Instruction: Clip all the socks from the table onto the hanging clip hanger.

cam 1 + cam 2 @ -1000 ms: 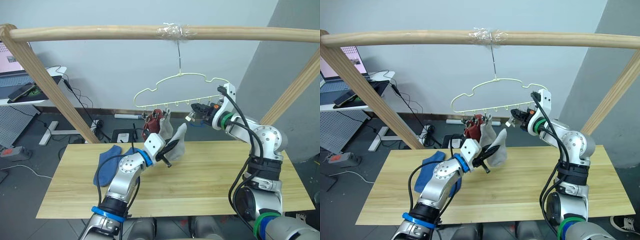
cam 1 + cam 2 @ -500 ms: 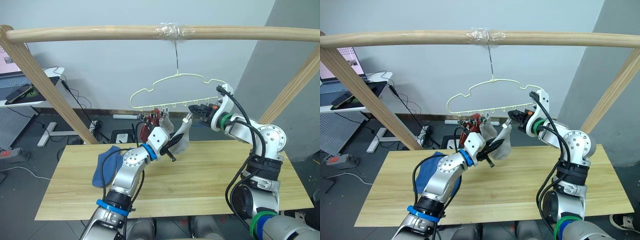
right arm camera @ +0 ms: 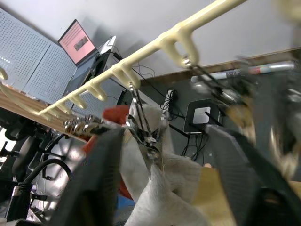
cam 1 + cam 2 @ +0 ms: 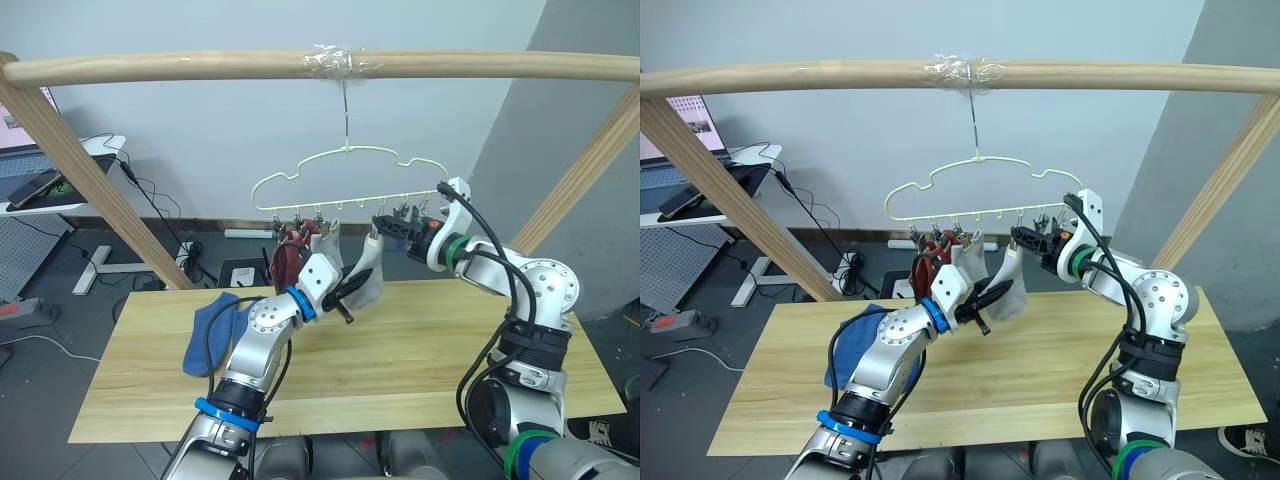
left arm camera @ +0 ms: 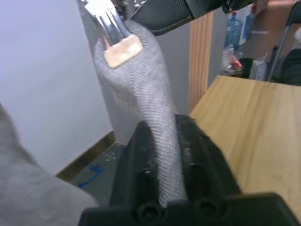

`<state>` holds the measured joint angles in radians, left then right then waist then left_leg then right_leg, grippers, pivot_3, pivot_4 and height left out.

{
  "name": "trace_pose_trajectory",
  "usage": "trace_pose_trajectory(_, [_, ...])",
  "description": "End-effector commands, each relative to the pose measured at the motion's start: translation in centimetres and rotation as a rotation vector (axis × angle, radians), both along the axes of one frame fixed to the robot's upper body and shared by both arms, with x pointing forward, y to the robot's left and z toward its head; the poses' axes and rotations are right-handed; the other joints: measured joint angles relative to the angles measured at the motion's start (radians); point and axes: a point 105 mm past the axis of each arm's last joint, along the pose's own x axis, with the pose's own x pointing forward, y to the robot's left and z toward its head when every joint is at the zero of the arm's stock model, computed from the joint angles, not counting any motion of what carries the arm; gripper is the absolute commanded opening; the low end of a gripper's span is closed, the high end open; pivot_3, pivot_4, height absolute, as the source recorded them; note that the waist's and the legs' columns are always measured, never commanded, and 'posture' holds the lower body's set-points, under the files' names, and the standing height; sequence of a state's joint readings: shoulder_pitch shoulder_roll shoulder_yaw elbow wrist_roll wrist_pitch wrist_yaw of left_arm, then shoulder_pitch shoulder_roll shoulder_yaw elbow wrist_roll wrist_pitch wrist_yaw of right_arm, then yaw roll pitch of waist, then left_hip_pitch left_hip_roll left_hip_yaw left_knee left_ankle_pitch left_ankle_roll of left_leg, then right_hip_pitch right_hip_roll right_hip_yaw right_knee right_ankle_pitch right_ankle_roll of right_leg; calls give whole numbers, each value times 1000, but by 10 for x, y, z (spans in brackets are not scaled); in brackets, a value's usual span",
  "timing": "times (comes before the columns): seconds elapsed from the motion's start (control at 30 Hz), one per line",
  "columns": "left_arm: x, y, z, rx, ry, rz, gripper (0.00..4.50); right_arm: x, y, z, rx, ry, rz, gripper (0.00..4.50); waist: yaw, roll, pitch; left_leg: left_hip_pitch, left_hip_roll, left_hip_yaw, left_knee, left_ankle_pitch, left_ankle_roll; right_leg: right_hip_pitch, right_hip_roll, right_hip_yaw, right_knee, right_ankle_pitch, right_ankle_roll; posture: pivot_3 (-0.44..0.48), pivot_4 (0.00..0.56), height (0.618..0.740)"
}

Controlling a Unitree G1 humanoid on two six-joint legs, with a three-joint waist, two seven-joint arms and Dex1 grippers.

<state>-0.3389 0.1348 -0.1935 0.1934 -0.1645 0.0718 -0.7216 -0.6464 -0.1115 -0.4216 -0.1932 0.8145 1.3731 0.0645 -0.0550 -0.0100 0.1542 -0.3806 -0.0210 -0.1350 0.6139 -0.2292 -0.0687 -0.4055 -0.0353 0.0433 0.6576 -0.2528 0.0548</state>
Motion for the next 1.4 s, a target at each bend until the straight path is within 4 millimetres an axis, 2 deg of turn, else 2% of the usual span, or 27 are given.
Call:
trace_pose_trajectory(0.03, [-6, -5, 5, -26, 43, -57, 1731, -18, -10, 20, -11, -108, 18, 4301, -1, 0, 0, 0, 0, 0, 0, 0, 0, 0, 0, 0, 0, 0, 0, -70, 128, 740])
trace_pose_trajectory(0.07, [-7, -3, 2, -25, 62, -58, 2069, -23, -12, 21, -25, -122, 22, 4500, -3, 0, 0, -1, 0, 0, 0, 0, 0, 0, 0, 0, 0, 0, 0, -73, 128, 740])
trace_pose_trajectory(0.17, [-9, 6, -3, -23, 114, -59, 2991, -35, -16, 21, -107, -185, 18, 4500, -6, 0, 0, -1, 0, 0, 0, 0, 0, 0, 0, 0, -1, 0, 1, -78, 128, 740])
trace_pose_trajectory(0.3, [-22, 33, -7, -7, 152, -55, 4262, -44, -8, 19, -229, -294, -8, 4500, -30, 0, 0, 0, 1, 1, 0, 0, 0, -1, 1, 0, -1, -1, 1, -84, 132, 740])
trace_pose_trajectory(0.33, [-28, 42, -4, -5, 151, -60, 4462, -43, -6, 16, -267, -323, -26, 4500, -34, 1, 1, 0, 1, 1, -1, 0, 0, -1, 1, 0, 0, -1, 1, -78, 131, 740])
trace_pose_trajectory(0.43, [-42, 62, 12, -2, 123, -69, 4462, -36, -3, 11, -335, -401, -109, 4500, -40, 0, 1, 1, 2, 1, -1, 0, 0, -1, 2, 1, 0, -1, 0, -78, 131, 740])
trace_pose_trajectory(0.5, [-50, 72, 26, -4, 93, -70, 4462, -30, -4, 8, -357, -439, -171, 4500, -34, 0, 3, 1, 2, 1, -1, 0, 0, -1, 2, 0, 0, -1, 0, -41, 133, 740])
trace_pose_trajectory(0.63, [-66, 87, 54, -36, 56, -77, 4500, -21, -3, 3, -446, -521, -262, 3274, -29, -3, 5, 0, 2, 1, -1, 0, 0, -1, 1, 0, -1, -1, 0, -19, 140, 740])
trace_pose_trajectory(0.73, [-76, 90, 60, -25, 54, -68, 4500, -18, 4, -1, -420, -535, -277, 3274, -25, -3, 6, 0, 2, 1, -3, 0, 0, -1, 1, 0, -4, -1, 0, -9, 145, 740])
trace_pose_trajectory(0.8, [-81, 91, 60, -30, 59, -62, 4500, -13, 8, -2, -413, -544, -285, 2988, -21, -3, 6, -1, 2, 1, -4, 0, -1, -1, 1, 0, -6, -1, 0, 2, 148, 740])
trace_pose_trajectory(0.87, [-84, 91, 62, -36, 54, -54, 4500, -8, 10, -1, -417, -558, -302, 2461, -18, -3, 7, -1, 2, 1, -4, 0, -1, -1, 1, 0, -7, -1, 0, 11, 149, 740])
trace_pose_trajectory(1.13, [-84, 84, 70, -75, 15, -20, 4500, 15, 6, 7, -437, -608, -390, 2461, 5, -3, 11, -1, 2, 1, -4, 0, -1, -1, 1, 0, -7, 0, -1, 36, 154, 740])
trace_pose_trajectory(1.4, [-84, 86, 71, -77, 12, -8, 4500, 35, 5, 6, -411, -571, -458, 2461, 9, -2, 11, -1, 2, 1, -5, 0, -1, -1, 1, 0, -8, 0, -1, 57, 144, 740])
